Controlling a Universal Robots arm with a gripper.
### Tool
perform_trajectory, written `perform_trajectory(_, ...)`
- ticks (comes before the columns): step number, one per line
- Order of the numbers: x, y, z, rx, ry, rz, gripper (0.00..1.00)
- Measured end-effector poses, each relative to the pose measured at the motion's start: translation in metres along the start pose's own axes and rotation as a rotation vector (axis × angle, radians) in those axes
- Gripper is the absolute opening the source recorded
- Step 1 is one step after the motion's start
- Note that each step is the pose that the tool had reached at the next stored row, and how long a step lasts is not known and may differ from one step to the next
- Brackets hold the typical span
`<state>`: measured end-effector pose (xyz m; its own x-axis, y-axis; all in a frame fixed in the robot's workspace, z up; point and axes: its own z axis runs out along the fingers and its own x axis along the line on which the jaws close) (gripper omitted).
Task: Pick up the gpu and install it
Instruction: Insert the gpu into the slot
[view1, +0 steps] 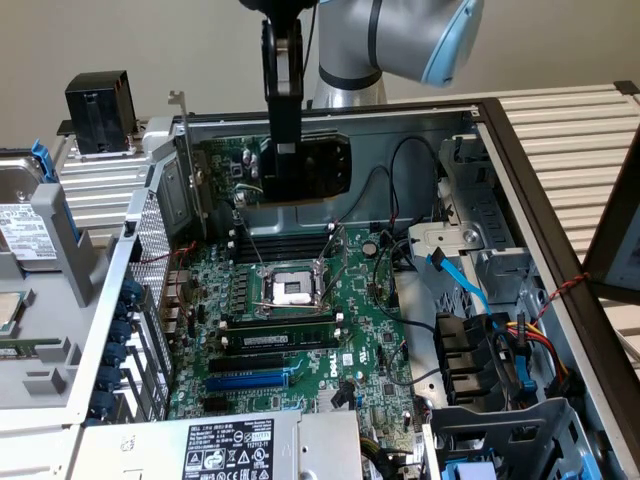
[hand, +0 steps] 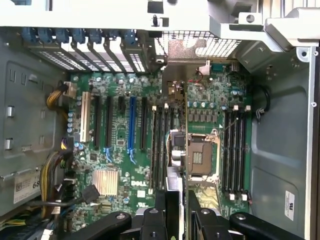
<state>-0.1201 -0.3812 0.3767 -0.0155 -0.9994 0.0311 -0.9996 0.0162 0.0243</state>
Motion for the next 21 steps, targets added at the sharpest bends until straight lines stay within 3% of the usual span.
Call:
perform_trajectory(2, 0.000, 0.0011, 0.0022, -0.0002, 0.0056, 0.006, 0.27)
perform_trajectory(9, 0.006, 0.0048, 0.0060, 0.0013, 0.0345, 0.008, 0.27)
perform_trajectory(13, 0.009, 0.0063, 0.0094, 0.0081, 0.0410, 0.013, 0.27)
perform_trajectory(16, 0.011, 0.0089, 0.0128, 0.0087, 0.0454, 0.016, 0.27)
perform_trajectory(21, 0.014, 0.0154, 0.0201, 0.0091, 0.0469, 0.017, 0.27)
